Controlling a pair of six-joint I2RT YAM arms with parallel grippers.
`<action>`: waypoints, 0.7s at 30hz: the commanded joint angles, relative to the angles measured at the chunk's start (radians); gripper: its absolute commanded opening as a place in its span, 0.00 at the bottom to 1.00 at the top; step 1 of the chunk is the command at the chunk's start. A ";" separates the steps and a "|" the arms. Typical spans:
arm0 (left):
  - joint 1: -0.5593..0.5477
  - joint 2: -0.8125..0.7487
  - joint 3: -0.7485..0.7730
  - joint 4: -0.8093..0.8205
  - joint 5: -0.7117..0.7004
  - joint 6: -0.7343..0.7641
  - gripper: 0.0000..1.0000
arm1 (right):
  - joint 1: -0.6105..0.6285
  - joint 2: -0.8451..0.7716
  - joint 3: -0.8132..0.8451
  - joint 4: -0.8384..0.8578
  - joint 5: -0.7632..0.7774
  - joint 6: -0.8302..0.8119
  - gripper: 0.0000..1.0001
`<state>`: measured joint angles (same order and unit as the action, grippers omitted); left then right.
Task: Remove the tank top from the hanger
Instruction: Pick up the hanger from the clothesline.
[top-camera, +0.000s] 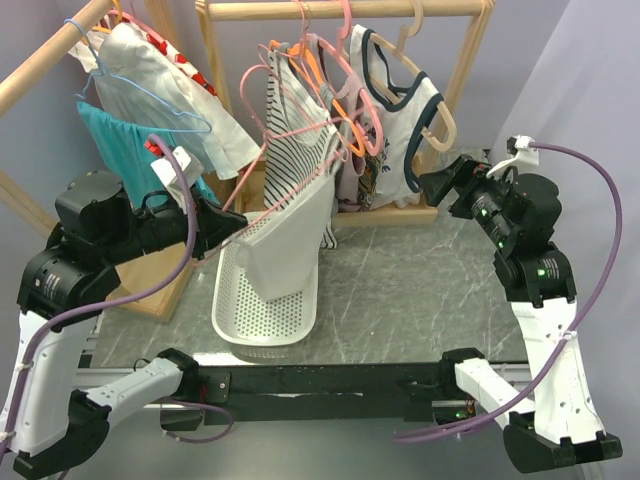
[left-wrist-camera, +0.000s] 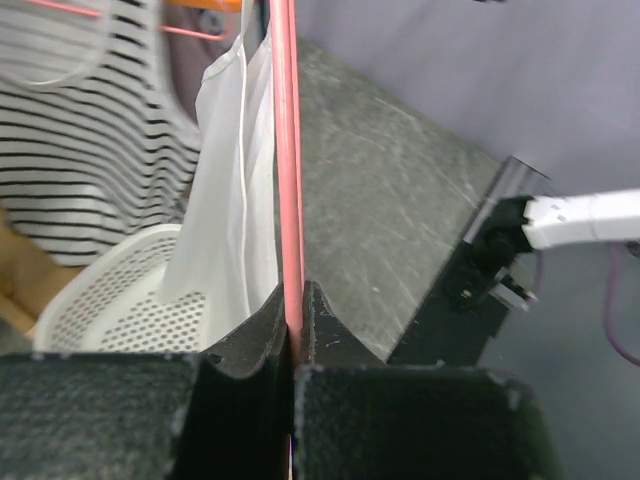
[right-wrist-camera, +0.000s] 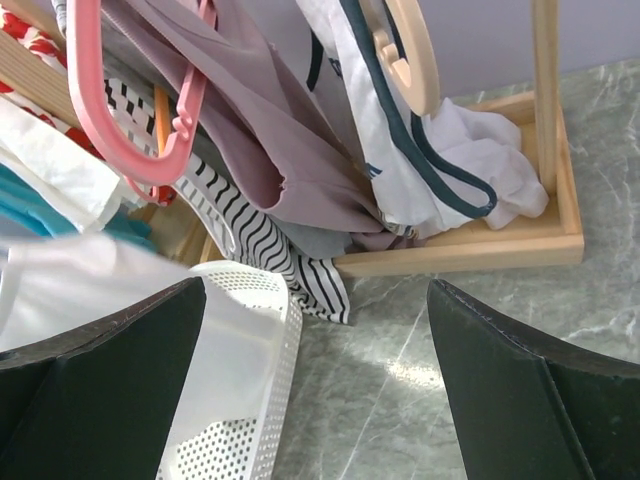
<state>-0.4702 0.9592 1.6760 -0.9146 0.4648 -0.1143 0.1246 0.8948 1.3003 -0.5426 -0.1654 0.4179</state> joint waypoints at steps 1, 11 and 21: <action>-0.002 0.025 0.047 0.026 0.234 0.031 0.01 | -0.003 -0.037 0.036 -0.014 0.036 -0.021 1.00; -0.005 0.092 -0.004 -0.006 0.379 0.077 0.01 | -0.003 -0.072 0.102 -0.120 0.073 -0.068 1.00; -0.094 0.116 -0.104 0.144 0.376 0.030 0.01 | -0.003 -0.134 0.111 -0.203 -0.063 -0.087 1.00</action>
<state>-0.5247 1.0679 1.5661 -0.8982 0.8074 -0.0715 0.1246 0.7792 1.3632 -0.7174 -0.1127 0.3527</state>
